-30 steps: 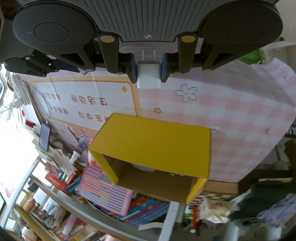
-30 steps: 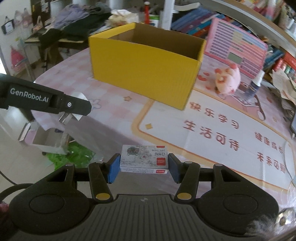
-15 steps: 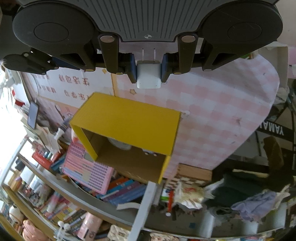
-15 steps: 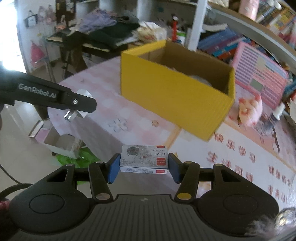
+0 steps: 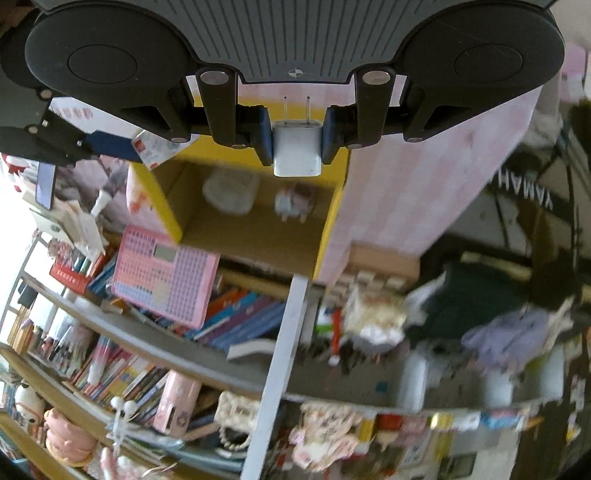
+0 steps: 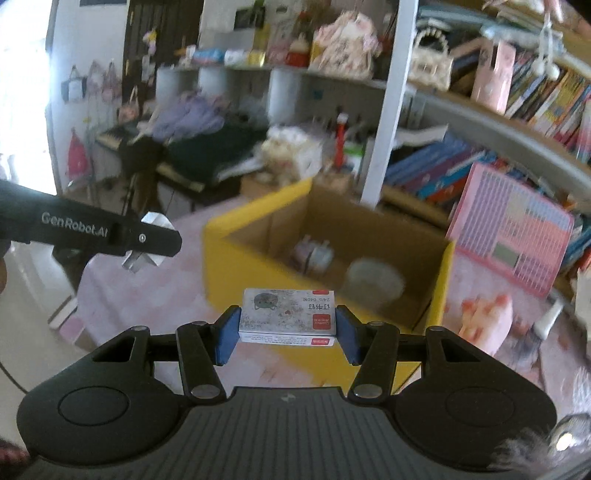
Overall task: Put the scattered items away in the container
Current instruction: 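Lower both tools into the yellow box and open them to drop charger and card box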
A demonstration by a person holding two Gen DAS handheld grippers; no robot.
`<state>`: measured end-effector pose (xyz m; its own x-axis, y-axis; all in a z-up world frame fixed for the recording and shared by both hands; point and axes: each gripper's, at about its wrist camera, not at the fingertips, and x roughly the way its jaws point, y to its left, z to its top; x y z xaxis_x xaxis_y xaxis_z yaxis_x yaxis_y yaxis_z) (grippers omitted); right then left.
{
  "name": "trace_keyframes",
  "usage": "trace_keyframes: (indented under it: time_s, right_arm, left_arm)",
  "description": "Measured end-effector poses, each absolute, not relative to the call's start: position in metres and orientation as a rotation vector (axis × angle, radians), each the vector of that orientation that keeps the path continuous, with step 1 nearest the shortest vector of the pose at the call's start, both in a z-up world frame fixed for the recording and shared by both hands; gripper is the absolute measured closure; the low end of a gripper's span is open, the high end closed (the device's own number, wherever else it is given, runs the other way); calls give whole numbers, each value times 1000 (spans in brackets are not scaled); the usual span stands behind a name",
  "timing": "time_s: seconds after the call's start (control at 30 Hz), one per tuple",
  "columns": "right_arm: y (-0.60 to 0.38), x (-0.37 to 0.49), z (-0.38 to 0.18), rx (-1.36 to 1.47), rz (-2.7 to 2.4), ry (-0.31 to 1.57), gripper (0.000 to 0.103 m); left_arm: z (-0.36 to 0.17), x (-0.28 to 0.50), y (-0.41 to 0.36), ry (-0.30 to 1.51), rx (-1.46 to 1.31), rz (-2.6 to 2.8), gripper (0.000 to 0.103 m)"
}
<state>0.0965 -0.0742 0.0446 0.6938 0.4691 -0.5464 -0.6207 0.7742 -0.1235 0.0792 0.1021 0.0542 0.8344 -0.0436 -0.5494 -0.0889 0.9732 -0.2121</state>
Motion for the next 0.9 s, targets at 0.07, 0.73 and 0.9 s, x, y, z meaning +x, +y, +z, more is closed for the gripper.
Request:
trace_keyframes:
  time_s: [0.07,0.73,0.9]
  right_arm:
    - [-78,113,54,-302,614,484,51]
    - [-62,287,12,-456,660,714,51]
    - [-49,314,-5,-517,679,799,51]
  left_arm:
    - [59,95,96,567,-219,17,78]
    - [12,235,68,792,-163,23,78]
    - [-3,253,67,878,-147,24,78]
